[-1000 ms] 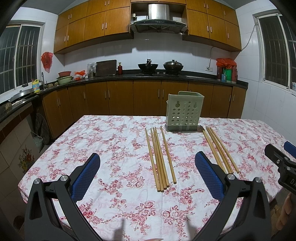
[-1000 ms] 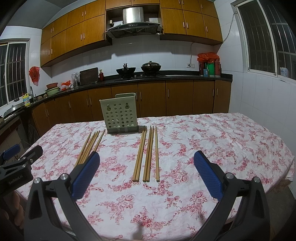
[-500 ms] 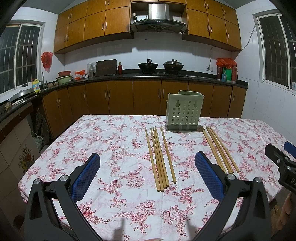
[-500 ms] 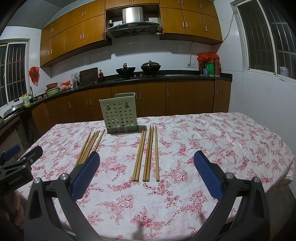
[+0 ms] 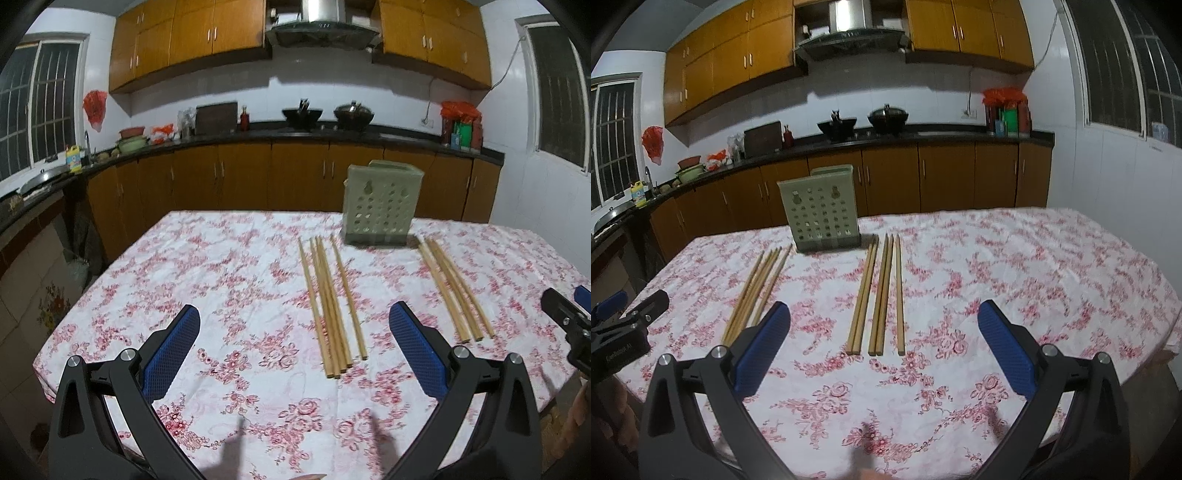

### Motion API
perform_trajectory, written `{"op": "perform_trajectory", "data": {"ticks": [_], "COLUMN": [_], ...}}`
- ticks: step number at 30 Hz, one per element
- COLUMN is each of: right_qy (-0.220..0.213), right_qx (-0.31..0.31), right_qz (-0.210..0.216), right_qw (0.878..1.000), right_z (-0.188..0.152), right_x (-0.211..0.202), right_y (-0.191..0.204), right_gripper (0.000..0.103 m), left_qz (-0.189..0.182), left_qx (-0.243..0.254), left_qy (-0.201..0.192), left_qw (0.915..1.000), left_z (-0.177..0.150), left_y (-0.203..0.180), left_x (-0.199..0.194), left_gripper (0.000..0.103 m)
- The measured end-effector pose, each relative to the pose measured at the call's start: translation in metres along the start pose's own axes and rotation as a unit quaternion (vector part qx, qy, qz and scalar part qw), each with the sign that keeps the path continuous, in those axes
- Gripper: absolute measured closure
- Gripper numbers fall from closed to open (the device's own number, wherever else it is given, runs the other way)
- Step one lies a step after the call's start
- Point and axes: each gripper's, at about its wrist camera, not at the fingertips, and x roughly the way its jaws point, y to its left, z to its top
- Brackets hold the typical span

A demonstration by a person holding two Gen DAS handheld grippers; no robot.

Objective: Organize utensils
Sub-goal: 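Lower the left tool onto one wooden chopstick and close it while the right tool grasps another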

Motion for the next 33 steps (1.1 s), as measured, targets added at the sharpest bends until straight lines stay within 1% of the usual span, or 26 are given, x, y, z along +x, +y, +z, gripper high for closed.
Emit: {"op": "perform_trajectory", "data": {"ticks": [3,7,8,9,10,11,12,13,14,15,16,17,18,20,21,23,24,27,29,33], "right_qy": [0.021,0.049,0.055,0.062,0.073,0.084,0.1,0.111,0.127,0.14,0.148,0.16,0.169,0.181,0.185,0.194,0.198,0.199,0.198,0.196], "right_qx": [0.009,0.017,0.019,0.021,0.024,0.026,0.03,0.034,0.04,0.047,0.052,0.057,0.057,0.058,0.058,0.055,0.052,0.042,0.033,0.031], "right_qz": [-0.007,-0.016,-0.022,-0.025,-0.027,-0.029,-0.03,-0.031,-0.03,-0.026,-0.022,-0.019,-0.019,-0.016,-0.015,-0.014,-0.013,-0.016,-0.023,-0.033], "right_qw": [1.0,0.999,0.998,0.998,0.997,0.996,0.994,0.993,0.991,0.989,0.987,0.985,0.984,0.982,0.981,0.979,0.979,0.979,0.979,0.98], "right_z": [0.0,0.002,0.004,0.005,0.007,0.009,0.01,0.01,0.011,0.01,0.01,0.01,0.009,0.007,0.007,0.004,0.004,0.002,0.001,0.002], "right_x": [0.017,0.04,0.047,0.055,0.064,0.073,0.084,0.095,0.106,0.116,0.122,0.132,0.139,0.149,0.152,0.159,0.161,0.164,0.164,0.168], "right_y": [-0.007,-0.012,-0.014,-0.016,-0.018,-0.02,-0.021,-0.024,-0.026,-0.028,-0.029,-0.031,-0.031,-0.031,-0.031,-0.029,-0.028,-0.024,-0.022,-0.026], "right_gripper": [0.004,0.004,0.005,0.009,0.016,0.021,0.03,0.04,0.045,0.053,0.06,0.063,0.066,0.069,0.069,0.069,0.069,0.071,0.075,0.087], "left_qz": [0.005,0.019,0.022,0.025,0.026,0.025,0.021,0.016,0.008,0.003,0.0,-0.006,-0.009,-0.024,-0.028,-0.036,-0.041,-0.056,-0.06,-0.053], "left_qx": [-0.011,-0.013,-0.011,-0.009,-0.007,-0.006,-0.006,-0.006,-0.007,-0.008,-0.008,-0.008,-0.009,-0.009,-0.009,-0.007,-0.006,-0.004,-0.001,0.011], "left_qy": [0.029,0.067,0.08,0.09,0.1,0.108,0.117,0.126,0.137,0.143,0.147,0.153,0.157,0.169,0.173,0.18,0.183,0.193,0.199,0.201], "left_qw": [0.9995,0.9975,0.9965,0.9956,0.9946,0.9938,0.9929,0.9919,0.9905,0.9897,0.989,0.9882,0.9876,0.9853,0.9845,0.983,0.9822,0.9796,0.9782,0.978], "left_z": [0.001,0.002,0.003,0.002,0.002,0.003,0.003,0.003,0.002,0.002,0.003,0.003,0.002,0.001,0.0,0.0,0.0,-0.001,-0.002,-0.002], "left_y": [0.009,0.015,0.016,0.015,0.015,0.014,0.014,0.013,0.012,0.011,0.01,0.01,0.009,0.007,0.006,0.004,0.003,-0.001,-0.003,-0.006], "left_x": [0.016,0.041,0.05,0.057,0.064,0.071,0.079,0.084,0.09,0.095,0.098,0.102,0.105,0.111,0.115,0.119,0.122,0.128,0.13,0.131], "left_gripper": [0.002,0.002,0.002,0.002,0.006,0.012,0.015,0.02,0.026,0.029,0.033,0.038,0.041,0.049,0.05,0.057,0.058,0.065,0.07,0.077]}}
